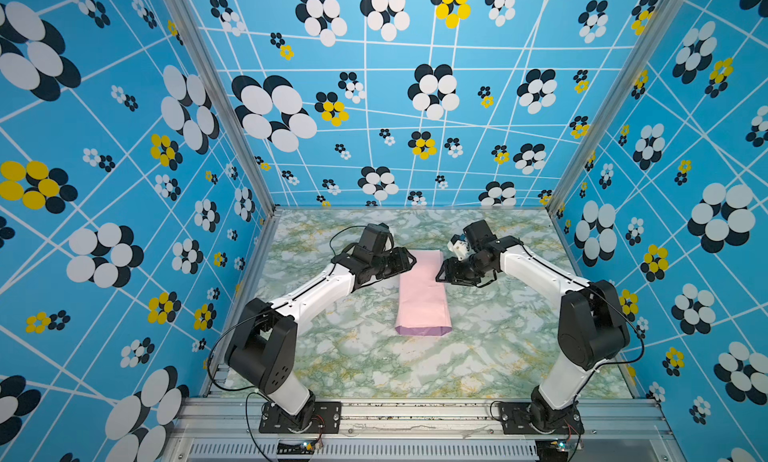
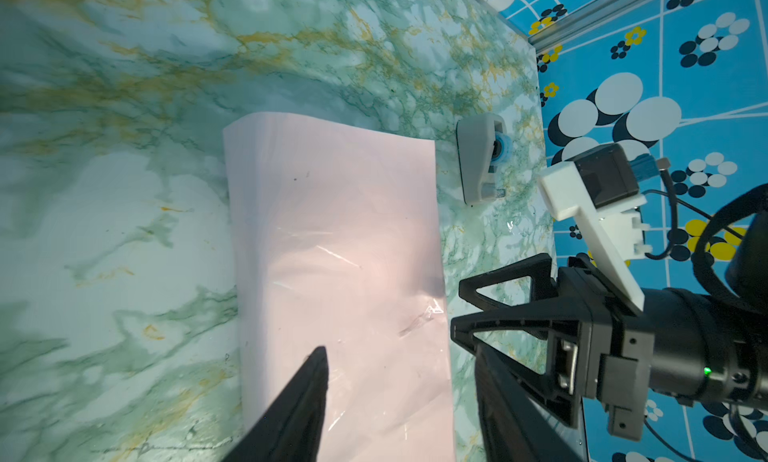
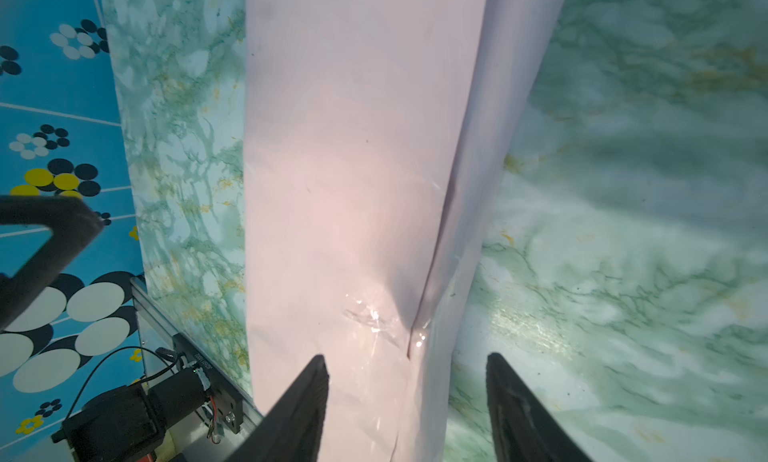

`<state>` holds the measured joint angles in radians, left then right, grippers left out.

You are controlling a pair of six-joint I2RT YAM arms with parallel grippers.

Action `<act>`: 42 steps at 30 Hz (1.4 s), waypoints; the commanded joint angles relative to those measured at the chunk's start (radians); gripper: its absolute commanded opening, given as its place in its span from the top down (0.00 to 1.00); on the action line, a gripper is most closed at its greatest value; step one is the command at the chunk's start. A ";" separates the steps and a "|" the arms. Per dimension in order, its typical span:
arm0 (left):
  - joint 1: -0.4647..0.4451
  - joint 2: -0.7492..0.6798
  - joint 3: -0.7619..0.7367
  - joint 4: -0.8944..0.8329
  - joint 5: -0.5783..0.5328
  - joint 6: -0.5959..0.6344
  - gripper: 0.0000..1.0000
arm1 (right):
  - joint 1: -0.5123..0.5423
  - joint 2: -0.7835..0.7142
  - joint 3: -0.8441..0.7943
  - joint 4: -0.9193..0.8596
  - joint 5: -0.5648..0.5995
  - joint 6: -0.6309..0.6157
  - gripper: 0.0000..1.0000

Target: Wrap the gift box in paper

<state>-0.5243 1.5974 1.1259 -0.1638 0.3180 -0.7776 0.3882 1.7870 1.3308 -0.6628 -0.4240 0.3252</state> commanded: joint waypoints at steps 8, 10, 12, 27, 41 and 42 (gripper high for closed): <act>-0.002 0.051 -0.126 0.037 -0.001 -0.052 0.46 | 0.012 0.066 0.022 -0.015 -0.055 0.041 0.56; -0.008 0.065 -0.124 0.056 0.012 -0.058 0.49 | 0.015 0.068 0.018 -0.004 -0.061 0.049 0.64; -0.016 0.076 -0.118 0.074 0.022 -0.064 0.52 | 0.012 0.071 0.018 0.007 -0.064 0.060 0.65; -0.056 -0.072 -0.041 -0.053 -0.064 0.474 0.29 | -0.032 -0.218 -0.171 0.122 0.045 0.087 0.38; -0.296 0.062 0.070 -0.252 -0.309 1.299 0.11 | -0.049 -0.392 -0.519 0.309 -0.014 0.267 0.37; -0.299 0.068 0.068 -0.231 -0.328 1.301 0.11 | -0.049 -0.398 -0.530 0.318 -0.010 0.269 0.37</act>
<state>-0.8280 1.6436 1.1614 -0.3748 0.0978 0.4099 0.3477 1.4315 0.8177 -0.4095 -0.4274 0.5556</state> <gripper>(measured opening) 0.888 0.628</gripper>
